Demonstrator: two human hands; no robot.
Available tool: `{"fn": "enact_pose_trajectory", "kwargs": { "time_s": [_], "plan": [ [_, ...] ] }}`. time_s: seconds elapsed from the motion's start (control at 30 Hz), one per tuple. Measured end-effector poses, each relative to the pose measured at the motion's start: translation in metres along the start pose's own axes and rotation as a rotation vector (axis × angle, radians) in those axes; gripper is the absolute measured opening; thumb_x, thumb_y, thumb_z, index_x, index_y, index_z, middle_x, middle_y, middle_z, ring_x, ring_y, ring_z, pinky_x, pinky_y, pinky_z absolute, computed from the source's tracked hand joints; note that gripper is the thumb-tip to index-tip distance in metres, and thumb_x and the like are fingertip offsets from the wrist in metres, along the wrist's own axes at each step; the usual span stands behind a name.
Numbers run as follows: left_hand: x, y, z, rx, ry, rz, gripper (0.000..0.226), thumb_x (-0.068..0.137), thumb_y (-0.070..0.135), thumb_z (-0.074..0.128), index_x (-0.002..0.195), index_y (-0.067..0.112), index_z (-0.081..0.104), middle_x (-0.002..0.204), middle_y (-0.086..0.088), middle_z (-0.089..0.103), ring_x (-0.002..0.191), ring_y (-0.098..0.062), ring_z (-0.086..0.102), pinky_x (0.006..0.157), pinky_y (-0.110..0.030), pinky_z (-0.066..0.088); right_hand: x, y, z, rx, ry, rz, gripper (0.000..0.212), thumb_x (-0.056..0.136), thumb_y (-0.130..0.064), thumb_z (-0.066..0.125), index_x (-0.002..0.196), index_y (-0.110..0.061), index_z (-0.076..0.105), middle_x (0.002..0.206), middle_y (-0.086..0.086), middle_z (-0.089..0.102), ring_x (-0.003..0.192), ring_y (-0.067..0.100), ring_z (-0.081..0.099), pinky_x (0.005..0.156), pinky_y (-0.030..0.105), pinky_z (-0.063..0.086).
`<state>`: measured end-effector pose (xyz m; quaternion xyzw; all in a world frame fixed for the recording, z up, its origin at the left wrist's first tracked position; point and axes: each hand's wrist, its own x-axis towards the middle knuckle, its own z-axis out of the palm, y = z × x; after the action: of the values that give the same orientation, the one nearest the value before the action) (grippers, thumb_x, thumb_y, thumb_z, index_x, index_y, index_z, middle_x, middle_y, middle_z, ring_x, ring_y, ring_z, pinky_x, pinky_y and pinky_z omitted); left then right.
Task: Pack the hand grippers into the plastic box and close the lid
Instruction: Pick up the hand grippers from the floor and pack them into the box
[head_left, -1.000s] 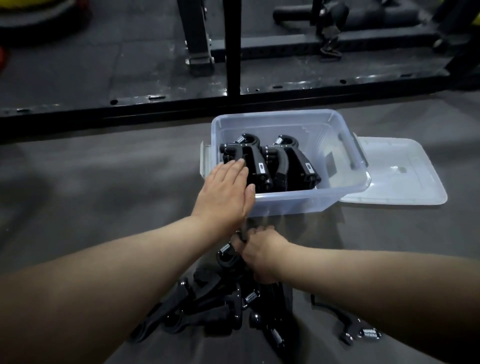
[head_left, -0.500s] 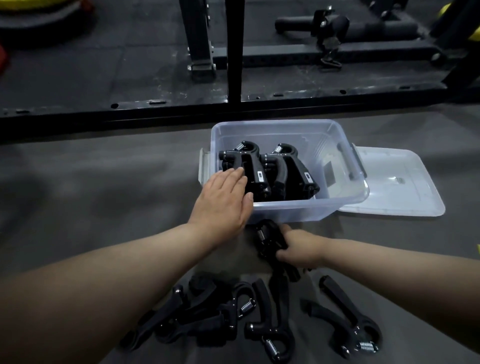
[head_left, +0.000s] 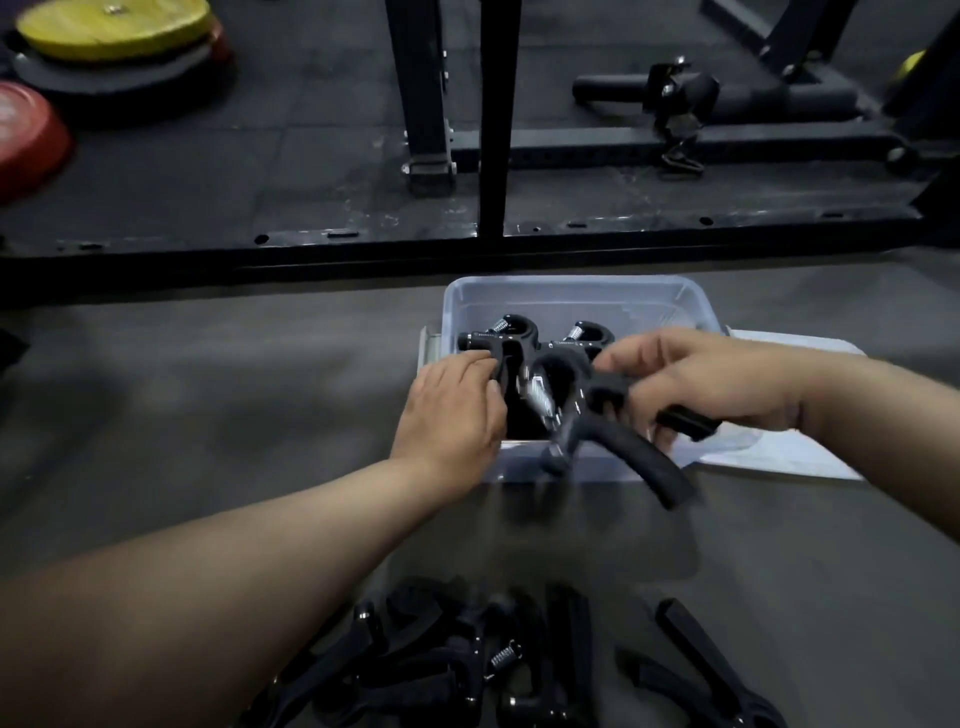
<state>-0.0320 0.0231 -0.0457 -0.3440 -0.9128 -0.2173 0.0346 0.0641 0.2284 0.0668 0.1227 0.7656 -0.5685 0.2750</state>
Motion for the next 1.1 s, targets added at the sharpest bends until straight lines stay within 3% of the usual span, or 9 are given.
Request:
{"fn": "enact_pose_trajectory", "kwargs": {
  "time_s": [0.13,0.23,0.3,0.43,0.57,0.63,0.77,0.9,1.1],
  "plan": [
    [0.0,-0.001,0.01,0.014,0.014,-0.043,0.056,0.09,0.034,0.026,0.127,0.004,0.056,0.132,-0.009,0.056,0.125,-0.026,0.048,0.112,-0.038,0.028,0.045,0.01,0.02,0.242,0.461,-0.004,0.014,0.084,0.004,0.055,0.095,-0.003,0.061,0.067,0.014,0.061,0.05,0.019,0.06,0.049,0.029,0.055],
    [-0.002,0.001,0.011,-0.051,0.041,-0.084,0.061,0.086,0.032,0.025,0.135,0.004,0.048,0.139,-0.011,0.049,0.131,-0.026,0.042,0.115,-0.038,0.025,0.08,0.008,0.029,0.325,0.541,0.062,0.006,0.083,-0.004,0.055,0.087,-0.006,0.06,0.071,0.012,0.064,0.054,0.019,0.061,0.049,0.027,0.052],
    [-0.003,0.0,0.009,-0.116,0.055,-0.113,0.068,0.08,0.03,0.024,0.14,0.003,0.041,0.144,-0.012,0.042,0.134,-0.027,0.037,0.116,-0.039,0.024,0.096,0.002,0.029,0.281,0.585,0.098,0.008,0.078,-0.012,0.058,0.082,-0.007,0.062,0.072,0.011,0.069,0.058,0.021,0.064,0.055,0.034,0.056],
    [-0.004,-0.001,0.008,-0.127,0.044,-0.102,0.073,0.072,0.028,0.025,0.138,0.004,0.043,0.141,-0.013,0.044,0.132,-0.029,0.039,0.115,-0.04,0.024,0.109,-0.004,0.038,0.064,0.485,0.12,0.026,0.088,-0.03,0.053,0.093,-0.007,0.063,0.092,0.012,0.072,0.08,0.027,0.067,0.081,0.048,0.058],
    [-0.003,-0.006,0.008,-0.051,0.023,-0.036,0.063,0.073,0.025,0.03,0.127,0.003,0.055,0.128,-0.012,0.057,0.123,-0.03,0.05,0.11,-0.034,0.022,0.101,-0.002,0.04,-0.776,0.539,0.151,0.047,0.095,-0.052,0.037,0.119,-0.015,0.051,0.117,0.009,0.042,0.118,0.033,0.043,0.099,0.052,0.042],
    [-0.001,-0.006,0.008,-0.006,0.009,-0.016,0.06,0.076,0.027,0.032,0.125,0.004,0.057,0.126,-0.011,0.058,0.122,-0.028,0.051,0.11,-0.034,0.021,0.097,0.001,0.039,-0.836,0.507,0.156,0.046,0.094,-0.051,0.038,0.12,-0.015,0.048,0.122,0.011,0.05,0.117,0.033,0.048,0.096,0.048,0.045],
    [0.001,-0.003,0.01,0.055,0.004,-0.006,0.06,0.081,0.036,0.034,0.131,0.009,0.053,0.129,-0.006,0.056,0.125,-0.024,0.047,0.112,-0.034,0.022,0.098,0.004,0.042,-0.881,0.482,0.156,0.035,0.095,-0.04,0.04,0.112,-0.01,0.045,0.11,0.015,0.062,0.1,0.033,0.061,0.074,0.036,0.043],
    [0.007,-0.001,0.008,0.046,0.017,-0.049,0.051,0.089,0.024,0.044,0.139,0.015,0.044,0.134,0.001,0.052,0.129,-0.017,0.04,0.112,-0.03,0.016,0.101,0.006,0.044,-0.942,0.545,0.089,0.035,0.1,-0.038,0.033,0.111,-0.007,0.046,0.106,0.018,0.064,0.092,0.035,0.061,0.068,0.036,0.038],
    [0.01,0.007,0.009,0.066,-0.045,-0.105,0.058,0.09,0.024,0.044,0.146,0.023,0.029,0.141,0.007,0.04,0.132,-0.014,0.032,0.106,-0.031,0.012,0.095,0.013,0.043,-0.977,0.53,0.074,0.055,0.094,-0.057,0.032,0.122,-0.012,0.05,0.116,0.013,0.055,0.111,0.033,0.052,0.085,0.043,0.044]
  ]
}}
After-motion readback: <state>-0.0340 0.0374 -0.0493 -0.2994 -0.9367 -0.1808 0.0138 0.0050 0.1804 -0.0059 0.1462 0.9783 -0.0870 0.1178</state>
